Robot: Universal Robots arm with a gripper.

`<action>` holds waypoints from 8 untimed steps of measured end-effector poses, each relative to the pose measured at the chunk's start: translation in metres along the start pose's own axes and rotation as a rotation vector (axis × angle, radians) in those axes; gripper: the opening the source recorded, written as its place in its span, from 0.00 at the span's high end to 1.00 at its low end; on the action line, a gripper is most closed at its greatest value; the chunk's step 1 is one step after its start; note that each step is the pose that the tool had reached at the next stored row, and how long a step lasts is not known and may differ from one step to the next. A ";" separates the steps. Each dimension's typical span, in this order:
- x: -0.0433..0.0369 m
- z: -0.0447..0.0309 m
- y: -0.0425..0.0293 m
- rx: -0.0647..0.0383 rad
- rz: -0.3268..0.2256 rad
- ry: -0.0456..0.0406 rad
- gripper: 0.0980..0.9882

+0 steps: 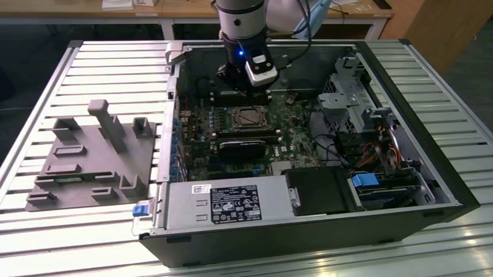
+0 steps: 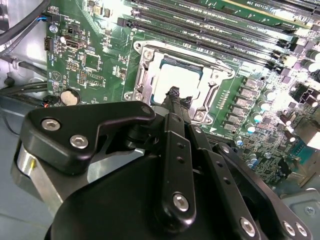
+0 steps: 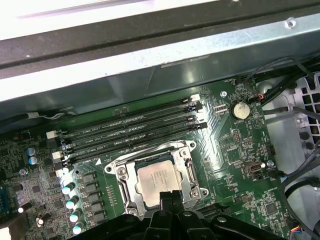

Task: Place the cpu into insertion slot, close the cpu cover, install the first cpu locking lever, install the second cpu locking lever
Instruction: 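Install the second cpu locking lever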

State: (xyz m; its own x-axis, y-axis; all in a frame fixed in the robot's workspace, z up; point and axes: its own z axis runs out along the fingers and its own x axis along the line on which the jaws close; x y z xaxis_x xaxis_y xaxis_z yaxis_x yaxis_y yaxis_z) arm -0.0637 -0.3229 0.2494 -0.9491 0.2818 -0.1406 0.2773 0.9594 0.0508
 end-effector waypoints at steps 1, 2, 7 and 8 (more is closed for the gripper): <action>-0.0002 0.0000 -0.0002 0.000 0.000 0.0000 0.99; -0.0003 0.0000 -0.0006 0.000 0.000 0.0000 0.99; -0.0025 0.0000 -0.0080 0.000 0.000 0.0000 0.99; -0.0032 -0.0001 -0.0102 0.000 0.000 0.0000 0.99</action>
State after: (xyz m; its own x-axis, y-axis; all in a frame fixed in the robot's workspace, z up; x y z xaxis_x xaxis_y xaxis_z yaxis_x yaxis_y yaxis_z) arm -0.0635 -0.3336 0.2494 -0.9491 0.2818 -0.1405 0.2773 0.9594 0.0507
